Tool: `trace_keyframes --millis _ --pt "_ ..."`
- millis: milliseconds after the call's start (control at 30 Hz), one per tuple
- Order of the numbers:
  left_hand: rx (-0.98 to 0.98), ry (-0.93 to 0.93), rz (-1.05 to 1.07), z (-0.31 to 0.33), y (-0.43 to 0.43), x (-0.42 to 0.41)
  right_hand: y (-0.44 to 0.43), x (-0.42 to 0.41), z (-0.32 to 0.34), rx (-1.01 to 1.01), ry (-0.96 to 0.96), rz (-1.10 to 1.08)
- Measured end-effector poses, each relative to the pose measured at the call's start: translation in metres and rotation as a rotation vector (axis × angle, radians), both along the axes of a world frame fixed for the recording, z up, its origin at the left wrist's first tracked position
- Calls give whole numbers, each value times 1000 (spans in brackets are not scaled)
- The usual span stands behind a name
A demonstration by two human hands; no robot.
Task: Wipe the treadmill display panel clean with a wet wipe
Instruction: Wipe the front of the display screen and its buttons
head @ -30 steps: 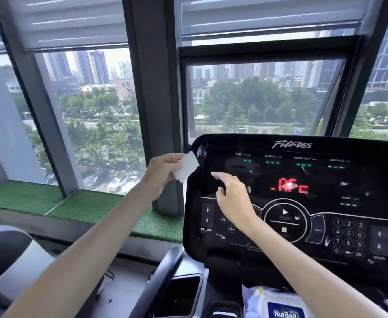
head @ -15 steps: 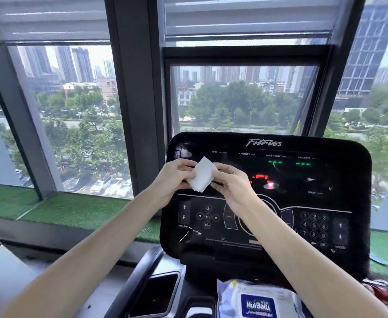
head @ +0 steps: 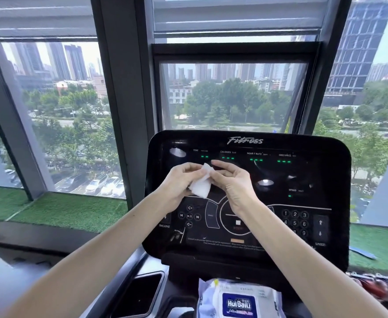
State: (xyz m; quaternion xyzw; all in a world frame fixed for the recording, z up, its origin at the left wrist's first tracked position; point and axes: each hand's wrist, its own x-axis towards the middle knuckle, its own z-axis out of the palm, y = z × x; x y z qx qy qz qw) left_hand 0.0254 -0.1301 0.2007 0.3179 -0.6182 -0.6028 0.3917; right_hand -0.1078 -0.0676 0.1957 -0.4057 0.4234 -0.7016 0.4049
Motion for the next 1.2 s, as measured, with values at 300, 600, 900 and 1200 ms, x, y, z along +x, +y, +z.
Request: trace_keyframes --millis 300,600,900,1200 --pt "121 89 212 4 -7 4 -2 -25 -5 218 242 -238" --pt "-290 -169 140 11 5 3 -1 -10 1 241 339 200" --pt "-233 -305 38 8 9 21 -7 -8 -1 209 369 161" --pt "4 -285 -25 1 3 32 -11 0 -1 124 393 92"
